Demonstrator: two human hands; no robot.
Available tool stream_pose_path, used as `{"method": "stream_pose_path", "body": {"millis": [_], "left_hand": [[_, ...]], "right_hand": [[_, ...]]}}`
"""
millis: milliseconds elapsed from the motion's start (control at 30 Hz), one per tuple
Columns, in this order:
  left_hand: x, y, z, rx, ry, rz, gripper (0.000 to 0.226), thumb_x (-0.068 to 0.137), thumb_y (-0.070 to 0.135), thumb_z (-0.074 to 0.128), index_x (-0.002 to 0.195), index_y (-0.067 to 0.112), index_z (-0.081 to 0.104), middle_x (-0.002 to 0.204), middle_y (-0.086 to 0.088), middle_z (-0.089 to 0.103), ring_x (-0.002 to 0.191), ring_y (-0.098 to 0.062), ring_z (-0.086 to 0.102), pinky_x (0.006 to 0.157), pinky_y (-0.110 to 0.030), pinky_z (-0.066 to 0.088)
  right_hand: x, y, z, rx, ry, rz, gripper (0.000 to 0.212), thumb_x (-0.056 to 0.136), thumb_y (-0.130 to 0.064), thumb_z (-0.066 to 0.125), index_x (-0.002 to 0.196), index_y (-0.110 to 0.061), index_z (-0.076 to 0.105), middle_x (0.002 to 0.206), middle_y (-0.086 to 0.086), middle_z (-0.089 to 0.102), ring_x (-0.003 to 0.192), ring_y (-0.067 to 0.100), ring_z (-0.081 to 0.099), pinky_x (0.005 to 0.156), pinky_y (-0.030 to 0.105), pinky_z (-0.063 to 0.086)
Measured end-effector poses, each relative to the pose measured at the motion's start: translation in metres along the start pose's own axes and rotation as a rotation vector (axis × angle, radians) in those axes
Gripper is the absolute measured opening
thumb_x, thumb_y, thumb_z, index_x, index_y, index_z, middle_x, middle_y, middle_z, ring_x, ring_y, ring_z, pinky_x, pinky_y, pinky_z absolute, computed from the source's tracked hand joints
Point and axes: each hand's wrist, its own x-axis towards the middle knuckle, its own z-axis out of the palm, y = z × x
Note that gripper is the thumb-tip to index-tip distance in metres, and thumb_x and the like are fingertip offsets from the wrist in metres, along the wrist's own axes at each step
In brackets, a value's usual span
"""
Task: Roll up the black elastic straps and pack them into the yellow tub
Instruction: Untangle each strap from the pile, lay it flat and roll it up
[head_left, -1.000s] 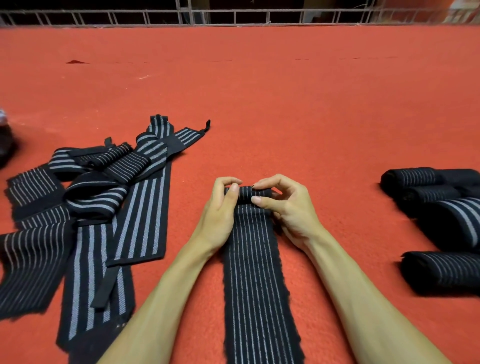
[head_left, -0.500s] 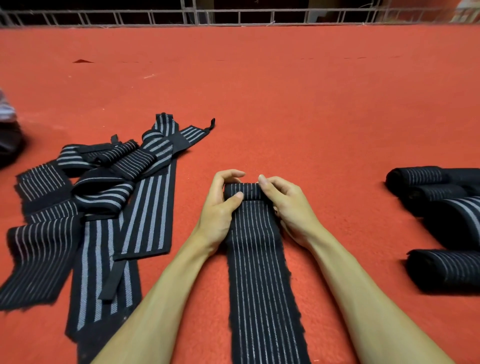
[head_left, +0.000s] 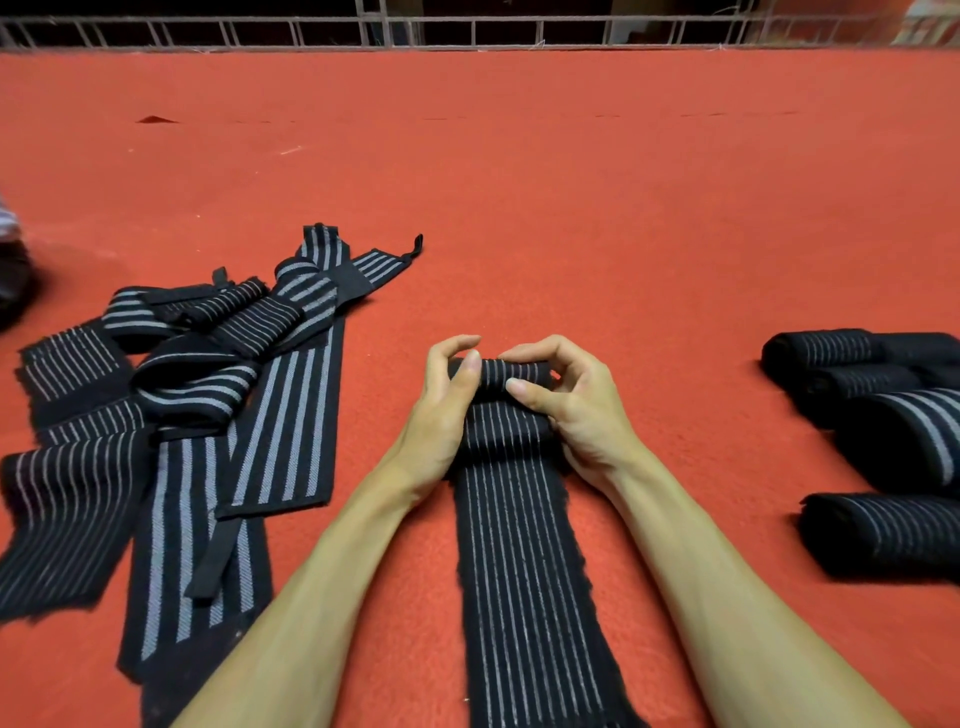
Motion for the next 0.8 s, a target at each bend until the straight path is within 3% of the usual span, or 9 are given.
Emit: {"method": "stream_pose_path", "body": {"millis": [133, 300, 467, 633, 800], "left_hand": [[0.001, 0.0, 0.002, 0.033, 0.038, 0.007, 0.039, 0.087, 0.053, 0.039, 0.119, 0.03, 0.045, 0.102, 0.011, 0.058, 0.086, 0.009, 0.059, 0.079, -0.019, 0.046], [-0.001, 0.003, 0.001, -0.1, 0.055, 0.035, 0.023, 0.098, 0.027, 0.05, 0.117, 0.013, 0.048, 0.1, 0.002, 0.061, 0.08, 0.003, 0.064, 0.069, -0.016, 0.05], [-0.001, 0.0, -0.003, -0.166, 0.085, 0.066, 0.029, 0.085, 0.022, 0.053, 0.113, 0.016, 0.052, 0.097, 0.001, 0.062, 0.085, -0.007, 0.061, 0.075, -0.023, 0.051], [-0.002, 0.001, -0.004, -0.149, 0.056, 0.093, 0.033, 0.083, 0.015, 0.055, 0.115, 0.02, 0.054, 0.098, 0.0, 0.062, 0.086, -0.007, 0.061, 0.074, -0.022, 0.051], [-0.003, 0.003, -0.005, -0.058, 0.023, 0.103, 0.04, 0.078, 0.013, 0.052, 0.114, 0.03, 0.058, 0.119, -0.001, 0.055, 0.104, -0.01, 0.054, 0.088, -0.026, 0.045]], "right_hand": [[0.0, -0.002, -0.001, 0.064, -0.016, -0.027, 0.027, 0.076, 0.017, 0.064, 0.088, -0.006, 0.06, 0.095, 0.002, 0.066, 0.089, 0.011, 0.064, 0.081, 0.025, 0.052], [0.0, -0.004, 0.002, 0.087, -0.041, 0.035, 0.026, 0.08, 0.01, 0.063, 0.102, -0.004, 0.06, 0.096, 0.005, 0.065, 0.087, 0.014, 0.063, 0.075, 0.025, 0.054], [0.001, -0.002, 0.008, 0.095, 0.01, 0.11, 0.031, 0.089, -0.021, 0.062, 0.115, -0.004, 0.06, 0.103, 0.009, 0.062, 0.092, 0.017, 0.061, 0.079, 0.029, 0.053], [0.003, 0.002, 0.012, 0.023, 0.06, 0.177, 0.048, 0.086, -0.045, 0.061, 0.106, -0.001, 0.064, 0.098, 0.016, 0.067, 0.09, 0.027, 0.063, 0.088, 0.044, 0.05], [0.004, 0.002, 0.009, 0.012, 0.093, 0.177, 0.02, 0.09, -0.023, 0.064, 0.102, -0.007, 0.067, 0.101, 0.016, 0.067, 0.092, 0.025, 0.062, 0.088, 0.045, 0.048]]}}
